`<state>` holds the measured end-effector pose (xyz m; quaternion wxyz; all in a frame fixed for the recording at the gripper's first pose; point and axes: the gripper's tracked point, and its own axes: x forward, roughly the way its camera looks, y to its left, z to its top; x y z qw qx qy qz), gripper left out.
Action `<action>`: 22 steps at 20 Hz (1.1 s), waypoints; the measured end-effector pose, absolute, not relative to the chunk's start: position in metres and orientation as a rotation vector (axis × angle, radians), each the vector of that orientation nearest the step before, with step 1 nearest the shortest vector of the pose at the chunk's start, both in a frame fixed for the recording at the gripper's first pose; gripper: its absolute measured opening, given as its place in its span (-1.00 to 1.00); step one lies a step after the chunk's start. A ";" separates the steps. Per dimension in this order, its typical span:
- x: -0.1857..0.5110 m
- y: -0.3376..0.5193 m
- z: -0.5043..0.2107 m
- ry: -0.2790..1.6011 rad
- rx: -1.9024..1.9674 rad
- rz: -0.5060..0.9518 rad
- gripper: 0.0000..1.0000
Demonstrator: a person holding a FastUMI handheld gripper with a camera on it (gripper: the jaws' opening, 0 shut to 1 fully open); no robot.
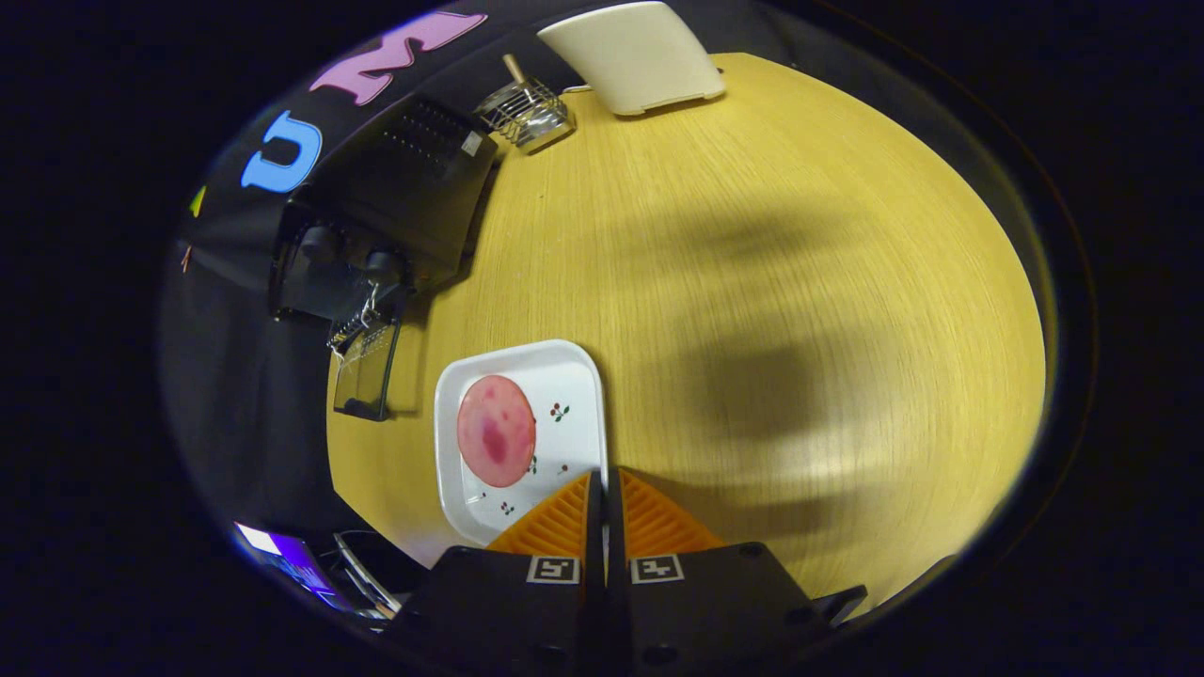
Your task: Open the toaster oven, put the food inside, and close the toaster oven door.
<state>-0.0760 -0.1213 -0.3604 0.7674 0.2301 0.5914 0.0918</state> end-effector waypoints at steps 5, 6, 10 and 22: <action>-0.082 -0.120 -0.349 1.266 0.693 0.134 -0.89; -0.083 -0.118 -0.349 1.252 0.715 0.122 -0.89; -0.087 -0.123 -0.326 1.176 0.787 0.075 -0.89; -0.123 -0.087 -0.266 0.997 0.982 -0.030 -0.89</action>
